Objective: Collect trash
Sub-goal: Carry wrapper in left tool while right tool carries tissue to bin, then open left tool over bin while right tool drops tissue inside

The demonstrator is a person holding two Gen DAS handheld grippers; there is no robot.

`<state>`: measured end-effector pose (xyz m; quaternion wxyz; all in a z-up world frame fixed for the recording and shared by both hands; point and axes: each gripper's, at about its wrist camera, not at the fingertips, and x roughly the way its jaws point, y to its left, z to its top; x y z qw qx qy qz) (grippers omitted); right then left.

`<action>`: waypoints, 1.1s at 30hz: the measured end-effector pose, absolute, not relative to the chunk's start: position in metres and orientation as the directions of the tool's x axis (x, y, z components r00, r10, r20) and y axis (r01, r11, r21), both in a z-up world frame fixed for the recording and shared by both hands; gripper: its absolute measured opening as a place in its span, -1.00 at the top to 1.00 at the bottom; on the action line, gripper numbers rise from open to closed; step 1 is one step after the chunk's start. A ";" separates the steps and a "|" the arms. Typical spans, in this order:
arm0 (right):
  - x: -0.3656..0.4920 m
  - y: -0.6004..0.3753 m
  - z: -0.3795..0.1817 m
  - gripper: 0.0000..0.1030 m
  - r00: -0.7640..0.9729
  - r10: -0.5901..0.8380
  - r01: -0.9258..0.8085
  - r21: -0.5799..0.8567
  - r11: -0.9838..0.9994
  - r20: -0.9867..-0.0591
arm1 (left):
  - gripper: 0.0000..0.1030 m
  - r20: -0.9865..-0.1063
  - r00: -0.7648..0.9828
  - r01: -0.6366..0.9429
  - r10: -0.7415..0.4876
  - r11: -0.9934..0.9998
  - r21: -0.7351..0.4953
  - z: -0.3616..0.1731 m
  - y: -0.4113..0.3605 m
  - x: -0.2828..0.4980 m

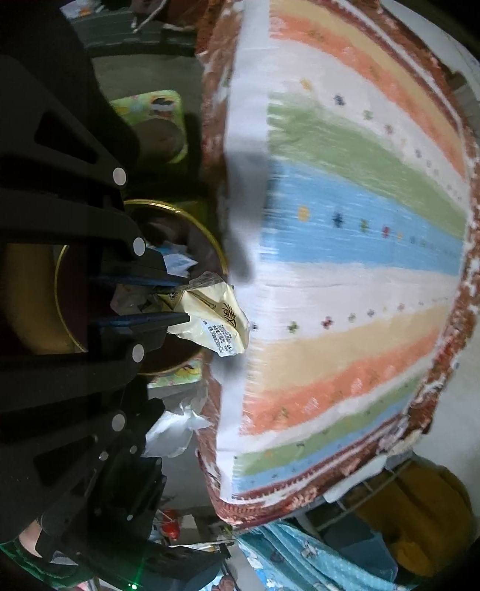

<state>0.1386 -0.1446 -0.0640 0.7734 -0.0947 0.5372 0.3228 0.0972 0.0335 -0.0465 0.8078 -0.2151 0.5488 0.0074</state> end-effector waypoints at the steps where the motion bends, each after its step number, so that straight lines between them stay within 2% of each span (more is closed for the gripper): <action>1: 0.139 -0.144 -0.067 0.77 0.203 0.390 -0.599 0.201 0.775 -0.898 | 0.75 -0.898 0.381 -0.257 -0.222 0.907 -0.334 -0.051 0.033 0.098; 10: 0.143 -0.137 -0.095 0.70 0.104 0.345 -0.570 0.229 0.789 -0.933 | 0.72 -0.921 0.295 -0.303 -0.255 0.889 -0.344 -0.075 0.033 0.104; 12: 0.144 -0.138 -0.096 0.57 0.103 0.342 -0.564 0.229 0.793 -0.934 | 0.45 -0.926 0.286 -0.314 -0.246 0.889 -0.333 -0.079 0.033 0.105; 14: 0.145 -0.139 -0.095 0.23 0.104 0.350 -0.557 0.237 0.796 -0.931 | 0.24 -0.927 0.288 -0.327 -0.239 0.886 -0.330 -0.080 0.036 0.106; 18: 0.147 -0.140 -0.094 0.15 0.108 0.358 -0.550 0.244 0.798 -0.927 | 0.08 -0.921 0.311 -0.350 -0.234 0.873 -0.340 -0.075 0.044 0.104; 23: 0.143 -0.144 -0.083 -0.01 0.159 0.368 -0.563 0.222 0.796 -0.916 | 0.04 -0.909 0.361 -0.325 -0.207 0.886 -0.331 -0.059 0.044 0.096; 26: 0.135 -0.149 -0.071 -0.11 0.238 0.367 -0.578 0.172 0.797 -0.899 | -0.17 -0.891 0.411 -0.285 -0.196 0.900 -0.330 -0.045 0.042 0.085; 28: 0.129 -0.153 -0.061 -0.23 0.293 0.383 -0.585 0.152 0.796 -0.876 | -0.23 -0.882 0.437 -0.261 -0.174 0.914 -0.310 -0.039 0.039 0.076; 33: 0.112 -0.168 -0.043 -0.32 0.377 0.417 -0.592 0.132 0.795 -0.827 | -0.60 -0.833 0.530 -0.198 -0.160 0.931 -0.305 -0.022 0.031 0.052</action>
